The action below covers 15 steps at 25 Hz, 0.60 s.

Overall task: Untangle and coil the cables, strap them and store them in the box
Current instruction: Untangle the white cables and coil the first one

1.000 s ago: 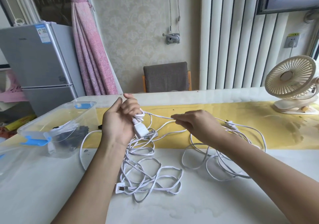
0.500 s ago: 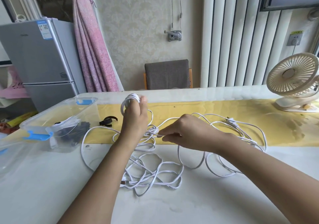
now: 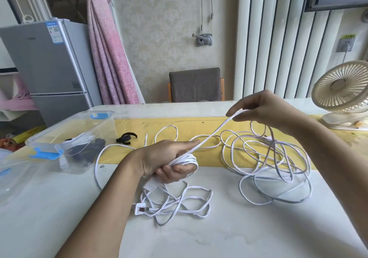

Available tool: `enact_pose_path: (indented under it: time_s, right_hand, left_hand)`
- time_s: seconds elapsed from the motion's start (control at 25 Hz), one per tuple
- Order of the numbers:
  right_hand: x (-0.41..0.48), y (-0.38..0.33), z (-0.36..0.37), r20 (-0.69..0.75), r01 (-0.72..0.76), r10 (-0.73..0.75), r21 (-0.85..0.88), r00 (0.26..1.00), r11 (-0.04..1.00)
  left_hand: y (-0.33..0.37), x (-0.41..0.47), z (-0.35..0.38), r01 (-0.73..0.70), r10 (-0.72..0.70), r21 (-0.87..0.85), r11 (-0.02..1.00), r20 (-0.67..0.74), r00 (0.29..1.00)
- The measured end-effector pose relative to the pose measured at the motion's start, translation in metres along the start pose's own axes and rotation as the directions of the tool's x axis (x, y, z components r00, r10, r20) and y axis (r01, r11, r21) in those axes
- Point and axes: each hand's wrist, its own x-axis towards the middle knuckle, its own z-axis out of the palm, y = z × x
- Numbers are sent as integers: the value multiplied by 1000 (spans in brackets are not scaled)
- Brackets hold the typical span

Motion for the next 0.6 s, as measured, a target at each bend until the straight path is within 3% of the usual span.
enact_pose_path:
  time_s: [0.08, 0.16, 0.24, 0.32, 0.4, 0.52, 0.6]
  right_hand:
    - [1, 11, -1, 74, -60, 49, 146, 996, 987]
    - [2, 20, -1, 146, -94, 56, 264, 988, 960]
    - [2, 28, -1, 194, -114, 42, 381, 980, 918]
    - [2, 31, 0, 195, -123, 39, 441, 980, 889]
    - [2, 30, 6, 182, -117, 43, 421, 982, 899]
    - [1, 24, 26, 225, -79, 16, 277, 974, 958]
    - [-1, 16, 39, 282, -46, 7, 131, 959, 990]
  left_hand:
    - [0, -1, -3, -42, 76, -140, 989, 248, 966]
    - [1, -4, -4, -94, 228, -307, 947, 438, 870]
    - [2, -10, -5, -153, 426, -501, 852, 492, 759]
    - [3, -14, -5, -271, 640, -693, 668, 350, 684]
    - [4, -16, -8, -396, 775, -803, 445, 123, 621]
    - [-1, -18, -16, -523, 784, -838, 154, -218, 581]
    - [-5, -18, -23, -569, 731, -822, 25, -374, 571]
